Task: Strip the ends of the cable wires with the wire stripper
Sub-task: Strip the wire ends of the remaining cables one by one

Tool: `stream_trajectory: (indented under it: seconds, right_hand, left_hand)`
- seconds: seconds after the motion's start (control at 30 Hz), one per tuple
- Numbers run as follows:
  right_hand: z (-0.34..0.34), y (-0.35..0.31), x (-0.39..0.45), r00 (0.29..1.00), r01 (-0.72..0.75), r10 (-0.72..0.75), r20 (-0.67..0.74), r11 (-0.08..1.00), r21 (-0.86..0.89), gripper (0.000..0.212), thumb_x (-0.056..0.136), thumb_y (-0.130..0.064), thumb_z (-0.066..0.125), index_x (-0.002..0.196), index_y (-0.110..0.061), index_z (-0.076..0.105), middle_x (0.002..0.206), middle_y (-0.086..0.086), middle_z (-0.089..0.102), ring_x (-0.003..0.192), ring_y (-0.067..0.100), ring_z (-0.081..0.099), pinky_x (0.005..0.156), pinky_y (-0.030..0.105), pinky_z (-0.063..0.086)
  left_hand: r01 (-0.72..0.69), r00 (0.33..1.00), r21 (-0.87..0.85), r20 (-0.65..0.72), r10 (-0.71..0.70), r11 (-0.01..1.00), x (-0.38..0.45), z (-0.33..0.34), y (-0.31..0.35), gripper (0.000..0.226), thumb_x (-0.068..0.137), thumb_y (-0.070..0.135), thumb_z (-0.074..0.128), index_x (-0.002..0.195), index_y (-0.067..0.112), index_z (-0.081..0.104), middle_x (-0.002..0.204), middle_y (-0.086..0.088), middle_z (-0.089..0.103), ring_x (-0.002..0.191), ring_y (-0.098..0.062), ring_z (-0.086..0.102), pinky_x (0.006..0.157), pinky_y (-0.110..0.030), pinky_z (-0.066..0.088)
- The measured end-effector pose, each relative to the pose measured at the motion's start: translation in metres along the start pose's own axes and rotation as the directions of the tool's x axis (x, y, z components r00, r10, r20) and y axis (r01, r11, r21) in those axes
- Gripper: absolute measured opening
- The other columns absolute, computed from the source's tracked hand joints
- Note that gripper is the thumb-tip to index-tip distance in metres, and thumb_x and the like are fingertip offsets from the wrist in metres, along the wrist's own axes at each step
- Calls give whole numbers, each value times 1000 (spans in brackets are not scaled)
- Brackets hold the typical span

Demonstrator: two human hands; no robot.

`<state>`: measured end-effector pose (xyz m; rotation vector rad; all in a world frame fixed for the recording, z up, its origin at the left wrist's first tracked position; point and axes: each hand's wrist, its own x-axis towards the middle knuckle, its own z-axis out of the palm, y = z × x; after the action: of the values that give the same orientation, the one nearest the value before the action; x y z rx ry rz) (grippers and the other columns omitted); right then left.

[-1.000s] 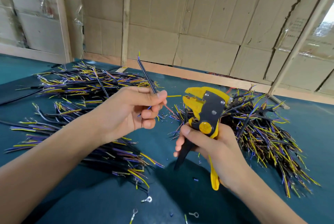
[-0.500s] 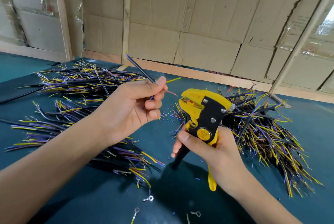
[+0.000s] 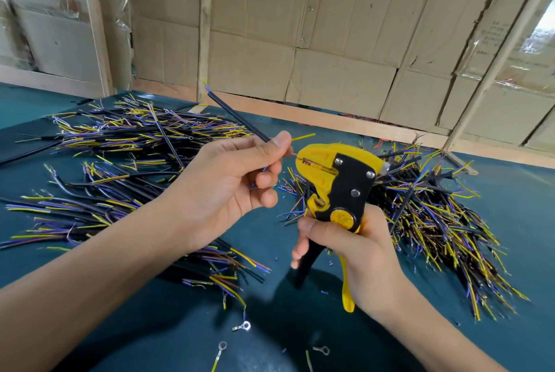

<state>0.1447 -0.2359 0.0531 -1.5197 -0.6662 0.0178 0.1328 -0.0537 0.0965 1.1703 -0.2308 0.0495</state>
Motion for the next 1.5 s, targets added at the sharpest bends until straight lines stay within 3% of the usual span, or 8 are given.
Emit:
stream_trajectory:
  seconds: [0.13,0.2,0.37,0.7,1.03,1.2,1.33,1.5]
  right_hand:
    - [1,-1,-5,990,-64,69,-121,997,44,37,57,-32,70,56,0,50,44,12,48,38,24,43,39,34,41]
    - [1,0,-2,994,-77,83,-66,993,91,26,61,-28,73,56,-6,59,49,13,54,44,27,51,46,42,50]
    - [0,3,4,998,0,10,-64,988,153,12,83,-14,63,75,-14,72,68,16,67,65,34,67,73,71,53]
    - [1,7,-2,999,34,-33,-7,994,103,17,84,-25,69,83,-8,69,73,22,67,70,44,65,68,42,58]
    - [9,8,-2,998,31,-41,45,978,208,14,85,-22,65,80,-11,71,72,16,68,69,42,66,73,66,55]
    - [11,0,-4,994,-95,72,85,941,323,15,72,-22,70,70,-7,70,61,22,61,57,39,63,61,59,56]
    - [13,-6,-7,964,-236,263,-23,897,374,32,48,-27,71,60,-1,56,49,18,45,40,28,46,43,34,47]
    - [15,-4,-2,982,-174,189,28,830,530,29,65,-25,73,73,2,65,69,24,57,63,39,61,69,57,56]
  left_hand:
    - [-82,993,201,-65,97,976,-2,0,0,24,77,32,74,61,15,66,66,-2,58,56,-13,46,43,-24,37]
    - [-100,984,256,-121,135,962,-1,-1,0,23,74,37,74,63,17,70,71,-3,62,64,-14,47,48,-24,35]
    - [-51,985,-47,-170,42,998,4,-4,3,14,80,26,72,82,11,72,74,1,63,63,-8,48,50,-19,33]
    - [-60,993,-283,-111,30,957,3,4,-3,9,72,23,76,79,17,78,84,5,70,68,-2,61,51,-12,44]
    - [-148,987,-330,-110,117,932,-4,14,-17,13,76,18,72,88,14,76,86,1,71,73,-4,63,60,-15,50]
    - [-178,980,-299,-142,141,937,-4,16,-23,11,75,16,71,84,15,76,81,1,69,70,-6,61,58,-16,48]
    - [-221,964,-252,-204,171,942,-3,17,-26,16,73,16,73,88,10,73,80,-3,62,69,-9,55,58,-19,44]
    - [-229,922,10,-317,221,973,3,8,-23,18,74,29,78,83,14,75,80,-4,71,71,-11,62,58,-23,47]
